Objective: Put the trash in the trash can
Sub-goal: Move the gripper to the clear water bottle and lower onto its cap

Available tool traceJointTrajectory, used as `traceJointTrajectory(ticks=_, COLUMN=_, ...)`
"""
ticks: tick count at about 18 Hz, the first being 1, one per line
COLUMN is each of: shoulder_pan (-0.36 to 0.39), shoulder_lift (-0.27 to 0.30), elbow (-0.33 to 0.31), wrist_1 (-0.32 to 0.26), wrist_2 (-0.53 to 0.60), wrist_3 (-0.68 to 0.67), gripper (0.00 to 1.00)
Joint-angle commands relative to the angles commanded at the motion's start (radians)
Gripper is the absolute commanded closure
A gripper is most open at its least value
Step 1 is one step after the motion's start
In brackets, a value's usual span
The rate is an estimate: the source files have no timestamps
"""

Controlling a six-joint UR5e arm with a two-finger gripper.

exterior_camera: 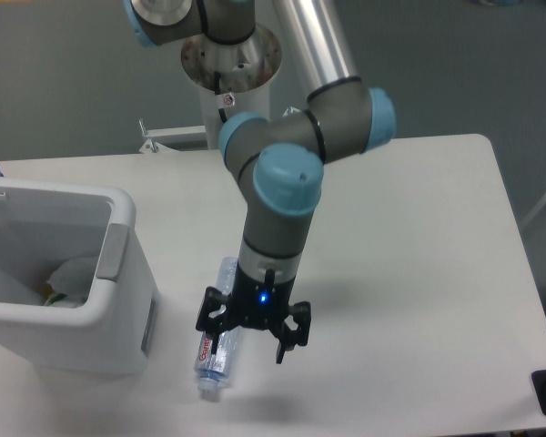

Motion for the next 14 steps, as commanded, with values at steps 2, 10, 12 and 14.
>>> traceJointTrajectory(ticks=2, shoulder_pan=-0.025, shoulder_lift=-0.032, elbow=0.025, wrist_1=-0.037, wrist_2=0.034, wrist_3=0.0, gripper=0.0)
traceJointTrajectory(ticks=10, shoulder_pan=-0.081, shoulder_lift=-0.103, elbow=0.052, wrist_1=-0.118, wrist_2=0.134, wrist_3=0.0, gripper=0.0)
traceJointTrajectory(ticks=12, shoulder_pan=-0.091, shoulder_lift=-0.117, elbow=0.054, wrist_1=-0.117, wrist_2=0.155, wrist_3=0.0, gripper=0.01)
traceJointTrajectory(ticks=14, shoulder_pan=-0.097, shoulder_lift=-0.124, elbow=0.054, wrist_1=-0.118, wrist_2=0.172, wrist_3=0.0, gripper=0.01)
